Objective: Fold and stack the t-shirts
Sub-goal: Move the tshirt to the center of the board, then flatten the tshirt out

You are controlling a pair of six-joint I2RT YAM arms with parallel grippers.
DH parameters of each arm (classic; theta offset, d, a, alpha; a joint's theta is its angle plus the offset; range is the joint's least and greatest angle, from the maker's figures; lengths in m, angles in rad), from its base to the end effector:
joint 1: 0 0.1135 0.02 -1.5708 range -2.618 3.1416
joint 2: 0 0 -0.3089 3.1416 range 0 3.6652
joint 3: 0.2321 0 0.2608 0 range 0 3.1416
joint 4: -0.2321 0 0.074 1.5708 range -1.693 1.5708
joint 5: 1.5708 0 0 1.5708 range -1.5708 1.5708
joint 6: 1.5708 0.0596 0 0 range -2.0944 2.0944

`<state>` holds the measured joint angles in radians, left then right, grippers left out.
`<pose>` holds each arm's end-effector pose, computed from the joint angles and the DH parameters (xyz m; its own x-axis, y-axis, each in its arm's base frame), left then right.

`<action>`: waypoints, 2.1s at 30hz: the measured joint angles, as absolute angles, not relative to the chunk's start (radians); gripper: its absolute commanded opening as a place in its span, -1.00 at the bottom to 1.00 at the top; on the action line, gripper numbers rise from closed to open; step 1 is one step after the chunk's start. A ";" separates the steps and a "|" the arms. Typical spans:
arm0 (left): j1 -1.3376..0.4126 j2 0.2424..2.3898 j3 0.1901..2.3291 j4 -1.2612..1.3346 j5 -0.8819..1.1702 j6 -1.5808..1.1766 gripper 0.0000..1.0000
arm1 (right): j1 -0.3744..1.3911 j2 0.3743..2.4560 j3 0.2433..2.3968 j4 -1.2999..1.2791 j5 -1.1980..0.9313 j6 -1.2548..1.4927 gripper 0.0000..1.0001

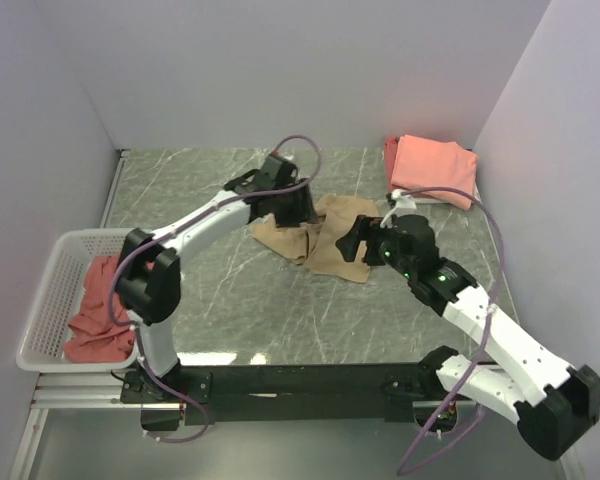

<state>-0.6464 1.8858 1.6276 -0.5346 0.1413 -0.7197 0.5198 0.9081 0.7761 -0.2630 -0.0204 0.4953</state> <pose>0.3699 -0.2896 0.3057 -0.8727 -0.1590 -0.4617 0.1330 0.8323 -0.5381 0.1840 0.1067 0.3317 -0.5376 0.2398 -0.8083 -0.2926 0.8461 0.4456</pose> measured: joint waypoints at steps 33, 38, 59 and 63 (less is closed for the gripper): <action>-0.391 1.409 0.970 -0.355 0.083 -0.825 -0.02 | 0.831 1.803 1.086 -0.225 0.434 0.585 0.06; -0.391 1.411 0.970 -0.345 0.091 -0.825 -0.04 | 0.831 1.805 1.087 -0.247 0.472 0.584 -0.65; -0.439 1.771 1.080 -0.233 0.084 -0.860 0.18 | 0.696 1.311 0.948 -0.365 0.447 0.548 -1.00; -0.455 1.832 1.141 -0.209 0.065 -0.861 -0.04 | 0.655 1.286 0.933 -0.382 0.404 0.531 -0.99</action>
